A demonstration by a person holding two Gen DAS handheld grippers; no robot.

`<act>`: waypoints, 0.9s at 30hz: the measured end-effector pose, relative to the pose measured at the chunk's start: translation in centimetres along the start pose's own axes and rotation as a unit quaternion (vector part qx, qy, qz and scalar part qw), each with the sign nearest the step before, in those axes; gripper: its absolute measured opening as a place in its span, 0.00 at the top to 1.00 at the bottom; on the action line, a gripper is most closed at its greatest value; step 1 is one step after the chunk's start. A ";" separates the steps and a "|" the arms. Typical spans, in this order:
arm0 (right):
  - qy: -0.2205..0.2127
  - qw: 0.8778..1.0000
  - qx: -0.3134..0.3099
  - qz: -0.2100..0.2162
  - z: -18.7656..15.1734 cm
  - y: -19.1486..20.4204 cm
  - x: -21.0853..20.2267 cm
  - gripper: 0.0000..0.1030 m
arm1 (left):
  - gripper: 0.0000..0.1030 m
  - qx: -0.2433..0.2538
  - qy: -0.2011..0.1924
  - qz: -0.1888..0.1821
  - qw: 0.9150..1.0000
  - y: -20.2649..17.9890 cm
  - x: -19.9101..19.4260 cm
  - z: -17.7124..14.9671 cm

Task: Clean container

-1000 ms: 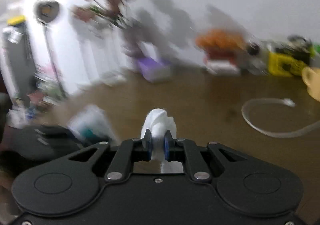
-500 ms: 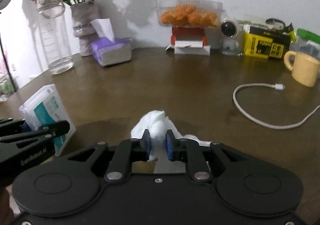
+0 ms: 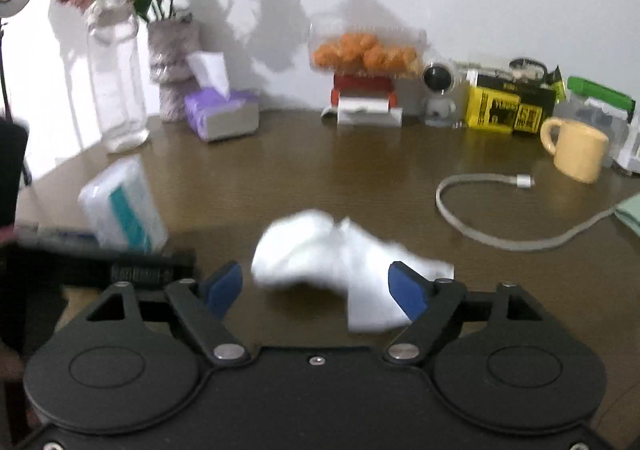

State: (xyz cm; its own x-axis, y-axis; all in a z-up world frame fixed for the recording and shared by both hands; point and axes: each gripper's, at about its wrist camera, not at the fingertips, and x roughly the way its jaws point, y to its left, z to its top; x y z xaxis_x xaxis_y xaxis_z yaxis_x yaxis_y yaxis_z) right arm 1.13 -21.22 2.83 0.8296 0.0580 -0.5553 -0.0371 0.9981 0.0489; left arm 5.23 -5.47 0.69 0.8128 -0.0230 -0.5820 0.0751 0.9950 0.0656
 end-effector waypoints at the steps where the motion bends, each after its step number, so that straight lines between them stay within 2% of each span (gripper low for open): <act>1: 0.005 1.000 0.003 -0.001 -0.3 0.1 -0.2 0.20 | 0.00 0.016 -0.020 0.006 1.000 -0.2 -0.9 -0.3; 3: 0.015 1.000 0.000 -0.014 -0.7 0.5 -0.7 0.20 | 0.00 0.042 -0.057 0.019 0.997 -0.4 -3.2 -1.5; 5: 0.012 0.999 -0.007 -0.032 -1.1 1.1 -1.8 0.19 | 0.00 0.042 -0.071 0.013 0.997 0.1 -5.1 -2.8; 8: 0.019 0.999 -0.027 -0.015 -1.9 2.1 -2.8 0.14 | 0.00 0.017 -0.051 0.010 0.998 1.3 -6.5 -3.8; 10: 0.038 0.999 -0.033 -0.014 -2.5 2.5 -2.8 0.14 | 0.00 -0.010 -0.038 -0.010 0.999 2.1 -6.8 -4.1; 15: 0.053 0.998 -0.018 -0.023 -2.9 2.5 -2.0 0.11 | 0.00 -0.020 0.004 -0.010 1.000 2.4 -5.3 -3.6; 18: 0.056 0.998 -0.012 -0.015 -2.8 2.4 -1.6 0.11 | 0.00 -0.044 0.030 -0.010 0.999 2.7 -4.1 -3.3; 22: 0.064 0.998 -0.007 -0.006 -2.4 2.3 -0.8 0.00 | 0.00 -0.040 0.032 -0.004 0.999 2.8 -3.5 -3.0; 27: 0.067 0.998 0.003 -0.017 -2.4 1.7 -0.4 0.00 | 0.00 -0.010 0.034 -0.026 0.999 3.4 -3.0 -2.9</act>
